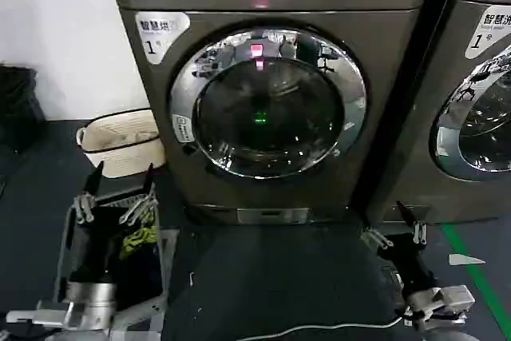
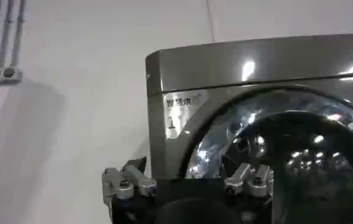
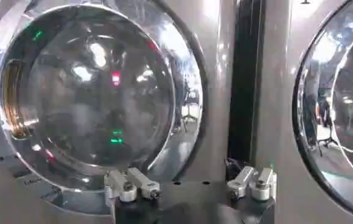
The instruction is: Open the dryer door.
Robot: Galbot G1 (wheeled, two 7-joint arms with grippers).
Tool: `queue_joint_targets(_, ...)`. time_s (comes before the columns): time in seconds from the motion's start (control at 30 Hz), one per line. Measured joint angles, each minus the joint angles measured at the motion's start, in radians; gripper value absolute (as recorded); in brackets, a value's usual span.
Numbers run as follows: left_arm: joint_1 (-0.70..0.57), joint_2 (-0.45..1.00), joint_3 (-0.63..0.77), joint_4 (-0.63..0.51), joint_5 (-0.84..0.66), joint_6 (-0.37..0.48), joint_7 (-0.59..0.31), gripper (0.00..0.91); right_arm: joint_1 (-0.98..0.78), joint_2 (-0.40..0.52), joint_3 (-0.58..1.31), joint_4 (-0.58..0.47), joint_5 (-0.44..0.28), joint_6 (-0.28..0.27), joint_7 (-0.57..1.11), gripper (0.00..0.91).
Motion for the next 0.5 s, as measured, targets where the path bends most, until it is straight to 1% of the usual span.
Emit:
queue_joint_targets(0.1, 0.000, 0.002, 0.001, 0.001, 0.000, 0.000, 0.001, 0.907, 0.014, -0.022, -0.012, -0.008, -0.002, 0.039, 0.002, 0.907)
queue_joint_targets(0.3, -0.004, 0.017, 0.005, 0.001, -0.022, 0.000, 0.003, 0.907, 0.060, -0.085, -0.050, -0.057, 0.007, 0.077, -0.019, 0.907)
queue_joint_targets(0.4, -0.005, 0.027, 0.004, -0.003, -0.021, 0.000, 0.005, 0.907, 0.096, -0.131, -0.079, -0.087, 0.049, 0.098, -0.036, 0.907)
queue_joint_targets(0.5, -0.011, 0.035, 0.005, -0.004, -0.020, 0.000, 0.006, 0.907, 0.142, -0.192, -0.116, -0.120, 0.083, 0.139, -0.049, 0.907)
